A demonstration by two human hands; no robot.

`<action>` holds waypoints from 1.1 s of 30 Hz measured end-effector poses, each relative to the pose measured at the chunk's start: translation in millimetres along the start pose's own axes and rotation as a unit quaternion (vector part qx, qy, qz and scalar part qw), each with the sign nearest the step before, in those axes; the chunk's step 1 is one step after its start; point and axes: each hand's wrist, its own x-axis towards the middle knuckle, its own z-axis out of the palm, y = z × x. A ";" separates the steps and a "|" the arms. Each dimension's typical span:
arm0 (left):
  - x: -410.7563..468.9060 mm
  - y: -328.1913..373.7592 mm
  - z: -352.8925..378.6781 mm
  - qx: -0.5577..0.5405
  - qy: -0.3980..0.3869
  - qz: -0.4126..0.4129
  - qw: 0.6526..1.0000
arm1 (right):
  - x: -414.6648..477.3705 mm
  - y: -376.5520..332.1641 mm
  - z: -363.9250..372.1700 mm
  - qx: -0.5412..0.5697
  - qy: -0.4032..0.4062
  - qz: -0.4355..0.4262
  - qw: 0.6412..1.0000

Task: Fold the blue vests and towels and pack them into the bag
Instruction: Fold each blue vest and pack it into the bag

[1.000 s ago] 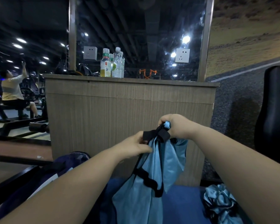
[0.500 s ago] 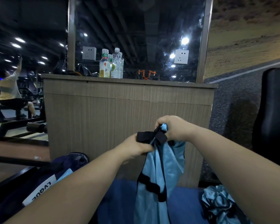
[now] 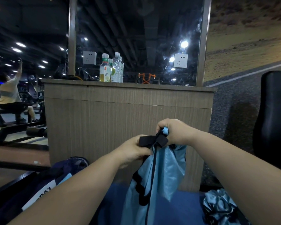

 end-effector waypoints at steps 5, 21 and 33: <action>0.0 -1.9 0.3 -0.031 0.004 -0.002 1.000 | -0.3 -0.4 -1.2 -0.021 0.000 -0.010 1.000; -12.7 7.4 -11.4 -0.050 -0.017 -0.077 0.996 | -2.6 -6.7 10.2 -0.014 -0.043 -0.023 0.999; -10.8 -2.1 -28.3 0.053 -0.024 -0.031 0.998 | 0.2 -9.2 13.7 -0.010 -0.053 0.010 0.999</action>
